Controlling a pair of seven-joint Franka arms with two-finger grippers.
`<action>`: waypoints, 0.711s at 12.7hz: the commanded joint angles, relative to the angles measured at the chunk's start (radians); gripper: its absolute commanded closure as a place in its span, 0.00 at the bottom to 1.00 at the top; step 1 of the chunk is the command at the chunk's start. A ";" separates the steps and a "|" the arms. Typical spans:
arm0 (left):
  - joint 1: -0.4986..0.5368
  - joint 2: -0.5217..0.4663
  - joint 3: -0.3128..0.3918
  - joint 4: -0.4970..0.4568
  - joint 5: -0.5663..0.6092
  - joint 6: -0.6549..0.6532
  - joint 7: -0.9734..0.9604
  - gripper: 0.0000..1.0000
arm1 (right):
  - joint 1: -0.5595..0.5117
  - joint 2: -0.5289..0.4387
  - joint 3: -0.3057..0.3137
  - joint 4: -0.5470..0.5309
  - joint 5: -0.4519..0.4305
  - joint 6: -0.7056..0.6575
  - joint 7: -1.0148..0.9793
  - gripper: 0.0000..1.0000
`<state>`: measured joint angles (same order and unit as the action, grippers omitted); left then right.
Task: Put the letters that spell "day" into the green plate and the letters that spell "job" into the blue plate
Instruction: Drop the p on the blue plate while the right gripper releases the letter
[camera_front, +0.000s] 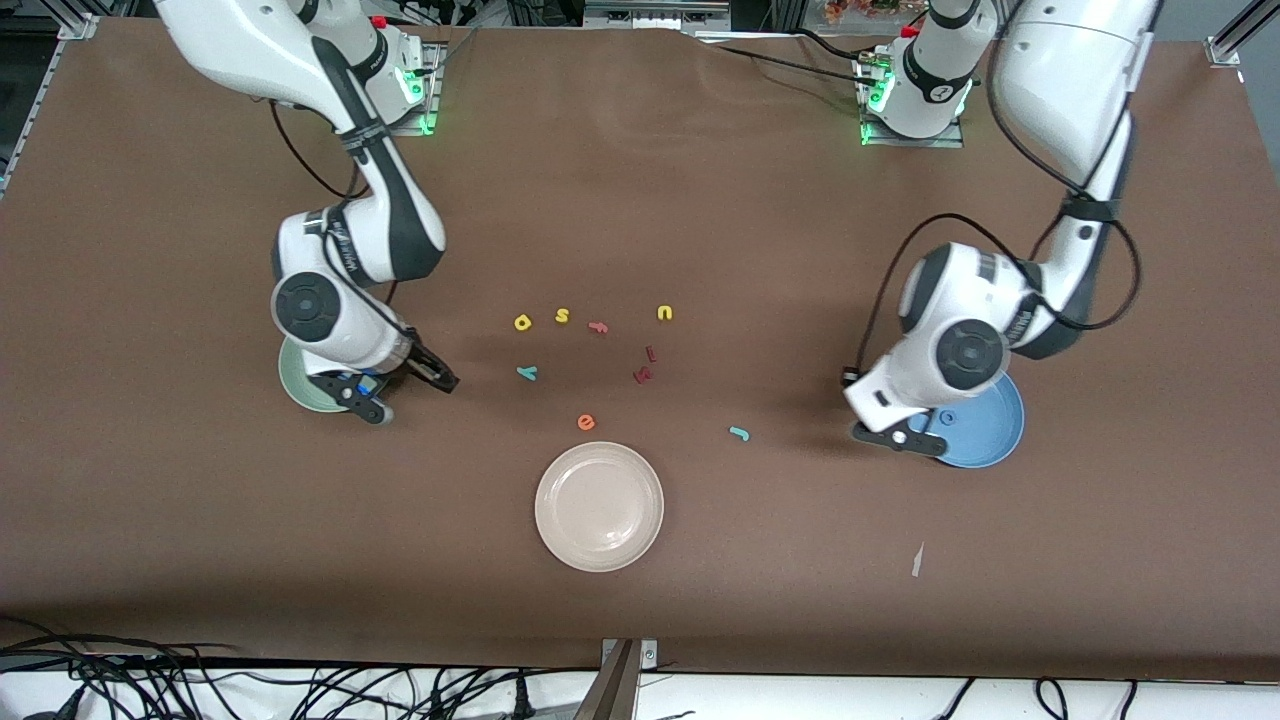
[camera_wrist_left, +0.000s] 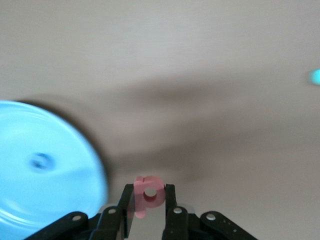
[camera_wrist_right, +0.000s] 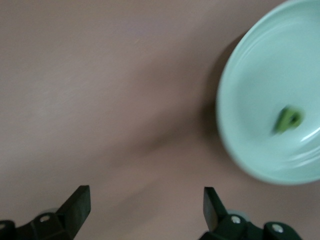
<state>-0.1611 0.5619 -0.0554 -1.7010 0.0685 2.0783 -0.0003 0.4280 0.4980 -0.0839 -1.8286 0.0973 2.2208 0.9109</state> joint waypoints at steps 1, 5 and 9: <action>0.086 -0.008 -0.015 -0.012 0.085 -0.009 0.156 0.84 | 0.069 0.103 0.018 0.098 0.012 0.023 0.199 0.00; 0.134 0.030 -0.017 -0.006 0.146 0.003 0.223 0.15 | 0.116 0.163 0.022 0.098 0.015 0.054 0.316 0.00; 0.115 0.041 -0.018 0.085 -0.028 -0.007 0.058 0.00 | 0.149 0.181 0.022 0.089 0.056 0.127 0.362 0.01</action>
<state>-0.0331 0.5917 -0.0672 -1.6719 0.1307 2.0834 0.1481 0.5683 0.6583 -0.0579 -1.7580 0.1273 2.3146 1.2381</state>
